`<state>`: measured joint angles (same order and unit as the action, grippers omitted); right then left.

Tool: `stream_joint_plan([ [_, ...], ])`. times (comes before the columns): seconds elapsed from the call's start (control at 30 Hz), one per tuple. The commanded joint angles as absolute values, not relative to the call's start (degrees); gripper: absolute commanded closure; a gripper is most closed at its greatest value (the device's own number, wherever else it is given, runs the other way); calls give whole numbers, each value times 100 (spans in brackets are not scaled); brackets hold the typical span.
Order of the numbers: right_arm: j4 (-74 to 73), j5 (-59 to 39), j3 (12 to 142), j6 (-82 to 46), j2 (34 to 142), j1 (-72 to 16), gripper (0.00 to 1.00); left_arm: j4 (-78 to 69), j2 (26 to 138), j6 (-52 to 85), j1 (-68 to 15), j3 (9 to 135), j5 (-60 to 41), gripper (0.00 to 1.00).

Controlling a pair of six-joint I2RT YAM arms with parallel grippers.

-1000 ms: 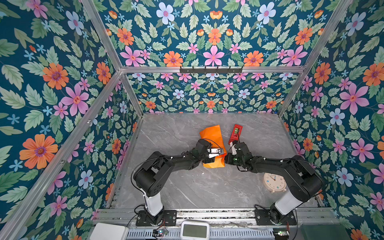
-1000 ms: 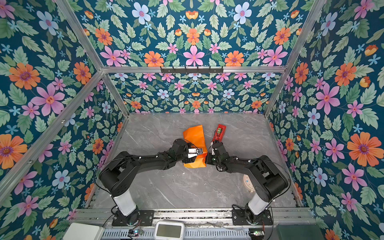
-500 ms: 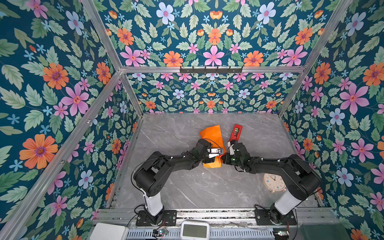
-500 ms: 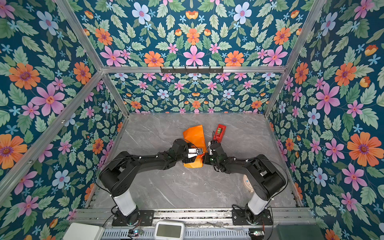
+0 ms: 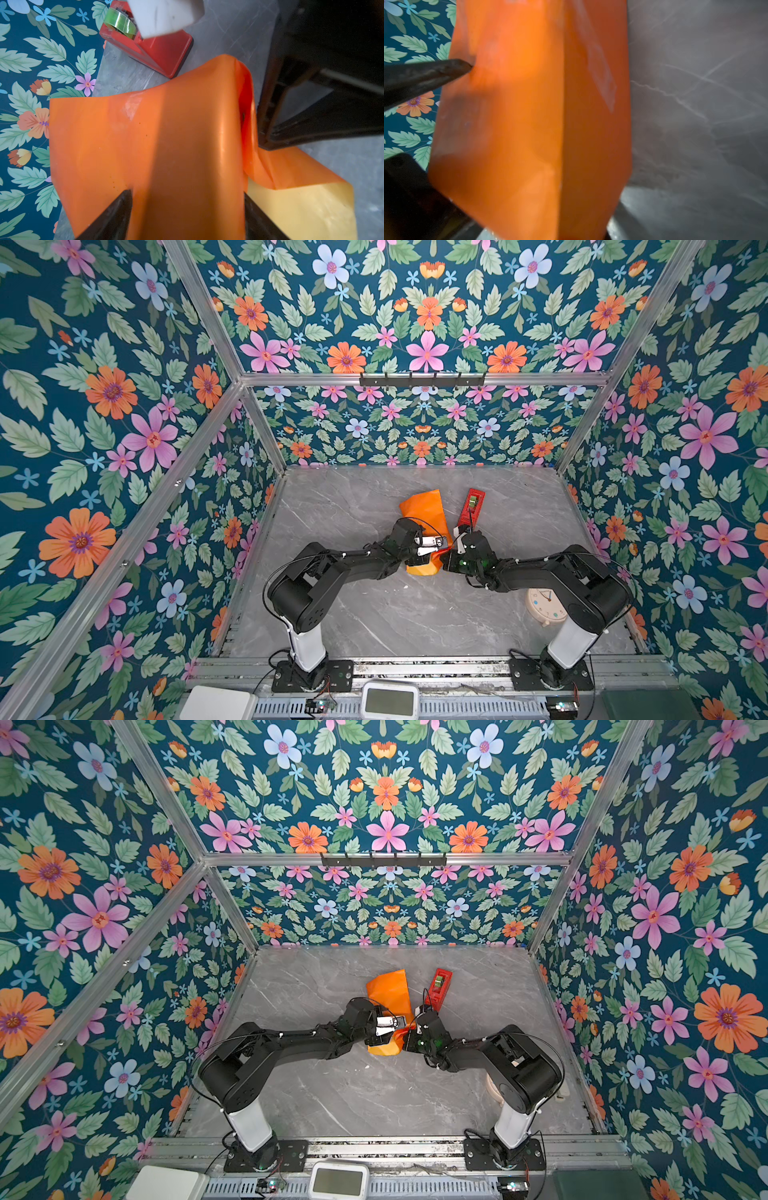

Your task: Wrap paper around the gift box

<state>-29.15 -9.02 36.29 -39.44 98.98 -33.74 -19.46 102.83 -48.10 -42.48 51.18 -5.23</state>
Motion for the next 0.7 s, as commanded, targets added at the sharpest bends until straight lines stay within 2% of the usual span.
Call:
stream_joint_plan([
  [0.0, -3311, -721, 3586, -4028, 9880, -3391, 98, -923, 10362, -4781, -4230, 5074, -483, 22],
  [0.67, -3949, -569, 3485, -4182, 10238, -3482, 98, -853, 10379, -4781, -4237, 5098, -544, 22],
])
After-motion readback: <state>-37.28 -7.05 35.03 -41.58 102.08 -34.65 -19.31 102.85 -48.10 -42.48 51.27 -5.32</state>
